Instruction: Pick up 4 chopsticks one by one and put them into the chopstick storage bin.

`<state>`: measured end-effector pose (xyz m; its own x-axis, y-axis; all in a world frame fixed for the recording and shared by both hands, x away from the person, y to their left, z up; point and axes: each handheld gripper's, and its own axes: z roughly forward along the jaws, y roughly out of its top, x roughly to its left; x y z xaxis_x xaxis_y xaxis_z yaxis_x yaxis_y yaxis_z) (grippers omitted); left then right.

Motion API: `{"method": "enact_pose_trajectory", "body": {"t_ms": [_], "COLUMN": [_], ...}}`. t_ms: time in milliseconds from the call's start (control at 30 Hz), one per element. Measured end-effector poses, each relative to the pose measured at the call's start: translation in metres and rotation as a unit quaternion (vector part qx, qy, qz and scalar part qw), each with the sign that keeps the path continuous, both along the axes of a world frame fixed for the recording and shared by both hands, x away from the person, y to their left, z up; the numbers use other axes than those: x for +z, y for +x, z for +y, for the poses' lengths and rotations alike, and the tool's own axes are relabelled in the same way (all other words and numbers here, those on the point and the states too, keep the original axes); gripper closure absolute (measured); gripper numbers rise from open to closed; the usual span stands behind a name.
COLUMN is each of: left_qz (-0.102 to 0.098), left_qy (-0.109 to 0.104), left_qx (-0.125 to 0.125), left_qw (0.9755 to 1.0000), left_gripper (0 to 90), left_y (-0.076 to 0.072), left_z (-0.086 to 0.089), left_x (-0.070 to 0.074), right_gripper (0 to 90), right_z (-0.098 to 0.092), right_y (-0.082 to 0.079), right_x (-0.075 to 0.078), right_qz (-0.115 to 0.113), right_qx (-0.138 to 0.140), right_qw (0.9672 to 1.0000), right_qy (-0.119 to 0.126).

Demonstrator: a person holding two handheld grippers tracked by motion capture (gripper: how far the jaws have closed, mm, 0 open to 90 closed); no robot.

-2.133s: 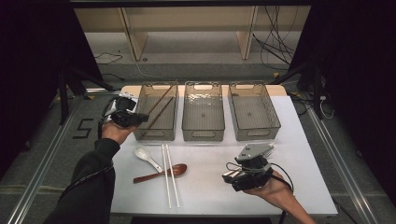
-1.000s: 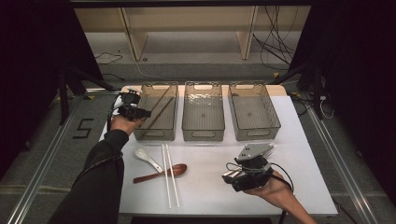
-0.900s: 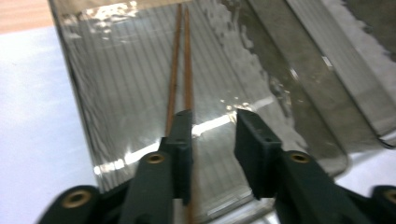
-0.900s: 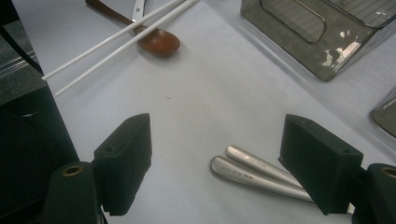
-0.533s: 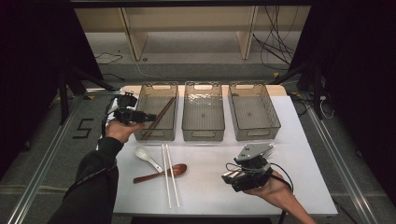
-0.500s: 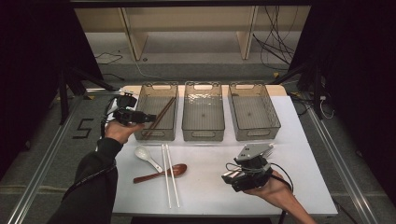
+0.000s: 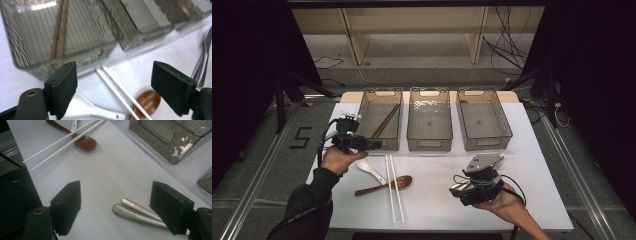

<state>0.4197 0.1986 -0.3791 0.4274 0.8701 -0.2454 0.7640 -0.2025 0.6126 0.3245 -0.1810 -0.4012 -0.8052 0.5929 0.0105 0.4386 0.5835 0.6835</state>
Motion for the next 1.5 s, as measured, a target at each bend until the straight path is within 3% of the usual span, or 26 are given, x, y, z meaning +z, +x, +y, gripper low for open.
{"method": "enact_pose_trajectory", "body": {"t_ms": [133,200,367,567,1067,1500], "left_qz": [0.007,0.02,0.03,0.032,0.048,0.066], "left_qy": [0.021,0.03,0.036,0.049,0.079,0.099], "left_qx": [-0.004,-0.006,-0.005,-0.024,-0.047,-0.063], "left_qw": [0.9997,0.9993,0.9989,0.998,0.9946,0.991], "left_gripper": [19.4,18.0,15.7,15.7,16.1,16.1], "left_y": [-0.017,-0.023,-0.036,-0.048,-0.065,-0.07], "left_z": [-0.007,-0.011,-0.017,-0.028,-0.045,-0.05], "left_x": [-0.01,-0.016,-0.026,-0.034,-0.044,-0.053], "right_gripper": [25.8,25.9,25.9,25.9,25.9,25.8], "right_z": [0.0,0.0,0.001,0.001,0.001,0.001], "right_y": [0.0,0.0,0.0,-0.001,-0.001,-0.001], "right_x": [0.0,0.0,0.0,0.0,0.0,0.001], "right_qz": [0.0,0.001,0.001,-0.001,-0.002,-0.003], "right_qx": [0.002,0.0,0.0,0.0,-0.001,0.0], "right_qw": [1.0,1.0,1.0,1.0,1.0,1.0], "right_qy": [-0.001,0.0,0.0,-0.001,-0.001,-0.002]}}
